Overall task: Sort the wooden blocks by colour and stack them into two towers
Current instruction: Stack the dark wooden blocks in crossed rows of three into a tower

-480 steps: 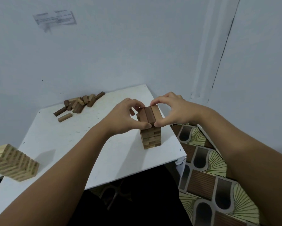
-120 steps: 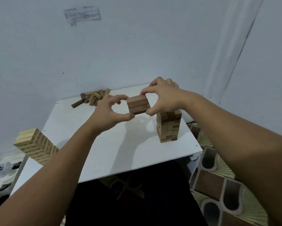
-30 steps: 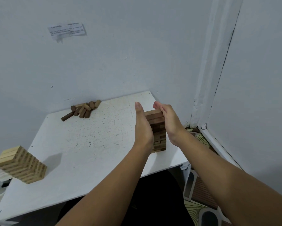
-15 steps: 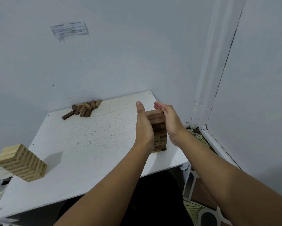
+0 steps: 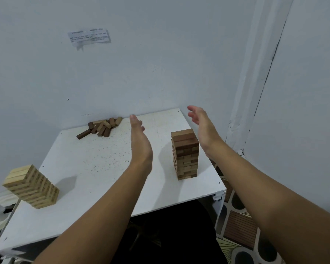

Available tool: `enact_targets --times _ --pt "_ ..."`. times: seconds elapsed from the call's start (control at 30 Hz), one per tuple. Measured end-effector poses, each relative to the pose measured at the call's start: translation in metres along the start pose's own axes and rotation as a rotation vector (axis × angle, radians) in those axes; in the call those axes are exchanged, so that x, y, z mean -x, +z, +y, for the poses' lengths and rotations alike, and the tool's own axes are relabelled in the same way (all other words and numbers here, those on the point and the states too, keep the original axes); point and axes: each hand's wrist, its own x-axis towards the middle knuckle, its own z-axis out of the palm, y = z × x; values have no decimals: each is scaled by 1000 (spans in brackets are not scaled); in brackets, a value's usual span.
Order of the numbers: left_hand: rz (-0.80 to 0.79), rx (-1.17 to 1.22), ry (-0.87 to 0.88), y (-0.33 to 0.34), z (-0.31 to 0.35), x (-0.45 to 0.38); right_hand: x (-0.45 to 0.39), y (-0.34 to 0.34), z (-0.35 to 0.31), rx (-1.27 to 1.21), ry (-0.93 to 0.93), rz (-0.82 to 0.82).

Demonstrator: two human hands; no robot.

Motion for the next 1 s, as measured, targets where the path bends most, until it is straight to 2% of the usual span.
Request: enact_targets --times 0.1,0.23,0.33,0.4,0.47,0.63,0.83,1.0 --pt "55 -148 125 -30 7 -19 -8 15 -21 307 -148 7" --pt "92 -717 371 -90 1 -53 -16 51 -44 896 -329 -120" --pt "50 -1196 273 -134 -1 -70 -18 91 -49 1133 -371 -262" --pt "18 -1361 229 -158 -1 -71 -19 120 -46 1216 -392 -321" --pt "9 -1408 241 -178 -6 -75 -21 148 -37 1251 -386 -375" --pt "-23 -1337 176 -203 -33 -96 -32 205 14 1244 -302 -468" --pt "-2 -1275 123 -207 -57 -156 -72 245 69 1224 -267 -457" --pt "60 -1282 128 -201 -62 -220 -127 269 88 1234 -296 -404"
